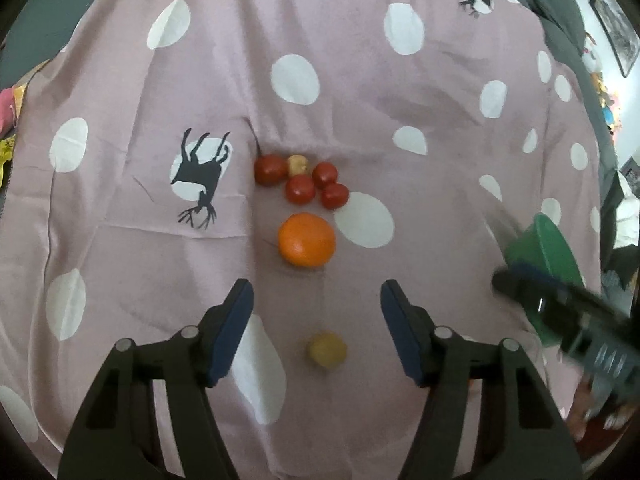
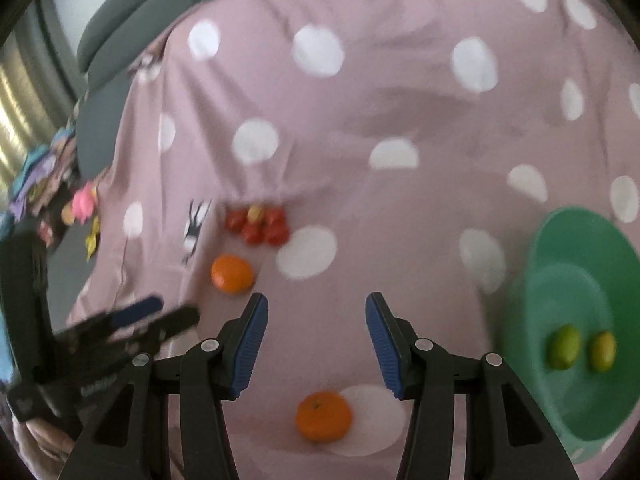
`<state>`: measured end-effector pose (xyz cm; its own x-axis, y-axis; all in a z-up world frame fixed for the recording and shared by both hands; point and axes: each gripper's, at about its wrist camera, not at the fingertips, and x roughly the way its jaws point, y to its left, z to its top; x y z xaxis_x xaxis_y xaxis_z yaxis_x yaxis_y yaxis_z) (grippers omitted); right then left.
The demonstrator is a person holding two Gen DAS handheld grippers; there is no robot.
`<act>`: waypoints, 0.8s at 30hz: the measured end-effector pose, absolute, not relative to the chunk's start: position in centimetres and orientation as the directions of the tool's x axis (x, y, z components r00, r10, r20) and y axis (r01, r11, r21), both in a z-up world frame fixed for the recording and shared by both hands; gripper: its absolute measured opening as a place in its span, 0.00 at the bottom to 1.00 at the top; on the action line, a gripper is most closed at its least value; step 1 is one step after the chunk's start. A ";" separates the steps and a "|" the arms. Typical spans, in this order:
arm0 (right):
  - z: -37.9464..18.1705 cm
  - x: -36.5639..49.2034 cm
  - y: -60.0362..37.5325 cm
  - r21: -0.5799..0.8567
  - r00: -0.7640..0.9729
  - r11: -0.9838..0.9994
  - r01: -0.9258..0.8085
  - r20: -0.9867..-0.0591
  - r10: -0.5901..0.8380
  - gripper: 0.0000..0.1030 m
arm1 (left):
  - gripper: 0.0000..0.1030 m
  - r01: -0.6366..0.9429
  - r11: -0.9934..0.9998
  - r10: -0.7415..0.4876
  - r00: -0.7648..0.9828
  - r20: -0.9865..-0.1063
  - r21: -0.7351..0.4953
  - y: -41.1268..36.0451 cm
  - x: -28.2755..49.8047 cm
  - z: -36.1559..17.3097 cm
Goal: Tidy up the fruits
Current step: 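Move both tools back toward the tangerines beside the tomatoes, then grasp a tangerine with the right tool while the left tool grasps the other tangerine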
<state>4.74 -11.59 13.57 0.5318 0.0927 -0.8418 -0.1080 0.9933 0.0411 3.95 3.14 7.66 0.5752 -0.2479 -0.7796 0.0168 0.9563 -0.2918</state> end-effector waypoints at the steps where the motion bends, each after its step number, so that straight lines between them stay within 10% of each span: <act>1: 13.0 4.6 -11.5 0.040 0.521 0.994 -0.106 -0.849 0.090 0.50 | 0.62 0.012 0.957 -0.245 0.573 -0.782 -0.291 3.3 4.2 7.5; 24: 7.8 2.5 -12.0 0.033 0.416 0.995 -0.096 -0.907 0.070 0.42 | 0.60 -0.027 0.955 -0.233 0.543 -0.807 -0.295 3.4 8.0 6.6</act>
